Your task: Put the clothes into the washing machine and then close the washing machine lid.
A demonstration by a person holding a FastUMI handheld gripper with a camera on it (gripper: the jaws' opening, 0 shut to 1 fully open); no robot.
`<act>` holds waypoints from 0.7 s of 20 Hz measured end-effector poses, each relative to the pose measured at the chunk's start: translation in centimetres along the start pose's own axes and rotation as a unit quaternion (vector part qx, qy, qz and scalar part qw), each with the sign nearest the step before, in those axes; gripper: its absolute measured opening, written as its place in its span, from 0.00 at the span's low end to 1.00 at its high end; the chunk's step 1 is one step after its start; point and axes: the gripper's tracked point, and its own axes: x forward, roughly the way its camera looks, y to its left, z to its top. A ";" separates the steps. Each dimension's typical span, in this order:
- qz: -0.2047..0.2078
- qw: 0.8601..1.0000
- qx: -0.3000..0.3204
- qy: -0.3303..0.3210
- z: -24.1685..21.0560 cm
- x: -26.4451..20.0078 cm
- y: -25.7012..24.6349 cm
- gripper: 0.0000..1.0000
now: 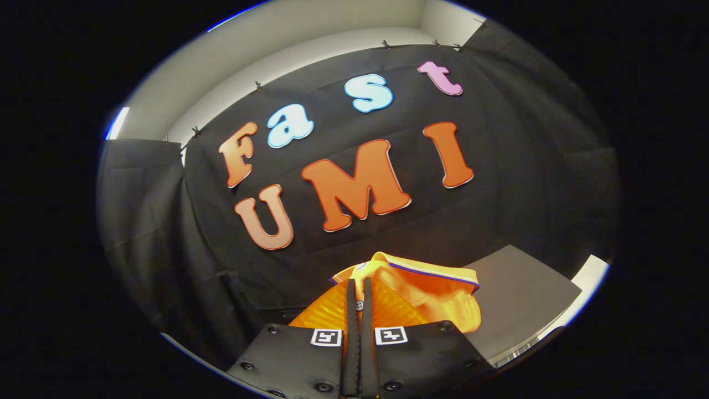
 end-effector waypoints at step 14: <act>0.073 0.991 0.011 0.110 -19.4 11.9 17.0 0.08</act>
